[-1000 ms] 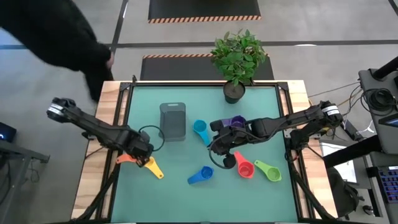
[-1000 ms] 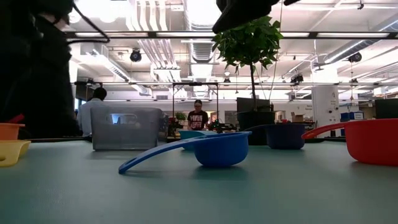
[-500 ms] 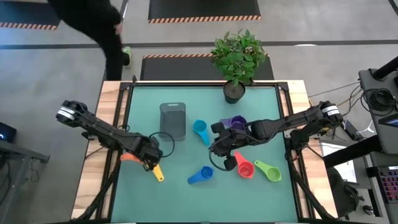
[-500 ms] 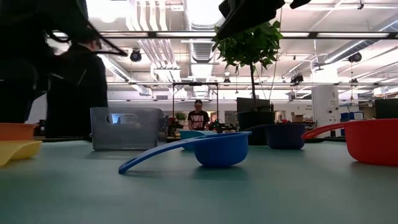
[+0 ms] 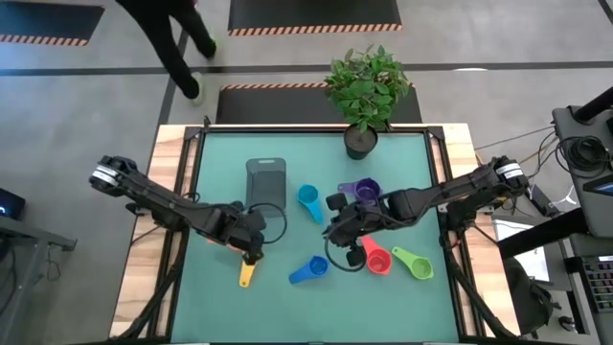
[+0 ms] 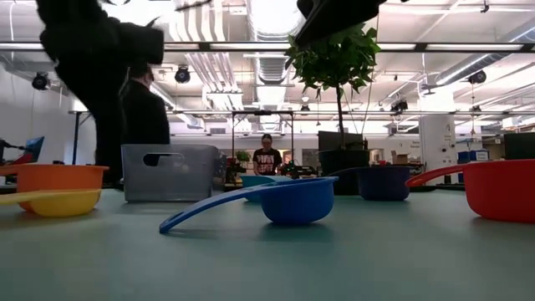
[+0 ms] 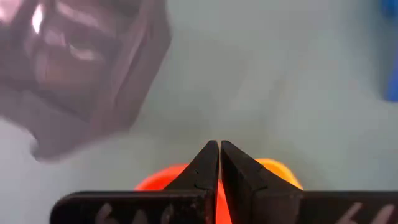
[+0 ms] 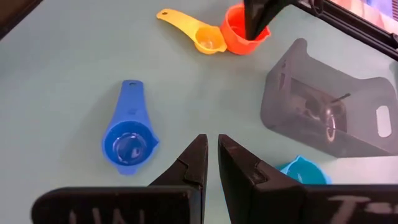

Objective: Nest measuring cups in basket
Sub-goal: Stack the orange measuring cup on top of the violet measuring cup

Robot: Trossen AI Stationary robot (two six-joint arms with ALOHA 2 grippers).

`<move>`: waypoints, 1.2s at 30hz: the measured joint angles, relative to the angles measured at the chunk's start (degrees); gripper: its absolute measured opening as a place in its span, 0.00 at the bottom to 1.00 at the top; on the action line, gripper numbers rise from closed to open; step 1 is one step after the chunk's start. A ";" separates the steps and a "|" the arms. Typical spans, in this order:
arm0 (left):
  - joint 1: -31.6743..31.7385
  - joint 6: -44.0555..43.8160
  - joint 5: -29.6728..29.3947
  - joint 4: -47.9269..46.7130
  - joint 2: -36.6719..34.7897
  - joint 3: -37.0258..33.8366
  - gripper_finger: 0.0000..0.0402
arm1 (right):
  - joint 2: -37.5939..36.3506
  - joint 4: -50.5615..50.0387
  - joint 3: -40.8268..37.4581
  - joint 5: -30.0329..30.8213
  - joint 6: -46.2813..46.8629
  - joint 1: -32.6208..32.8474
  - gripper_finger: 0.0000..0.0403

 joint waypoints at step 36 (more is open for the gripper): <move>-12.47 19.44 -26.37 0.77 -32.02 3.24 0.00 | 49.59 8.49 53.34 2.76 -6.84 -4.25 0.07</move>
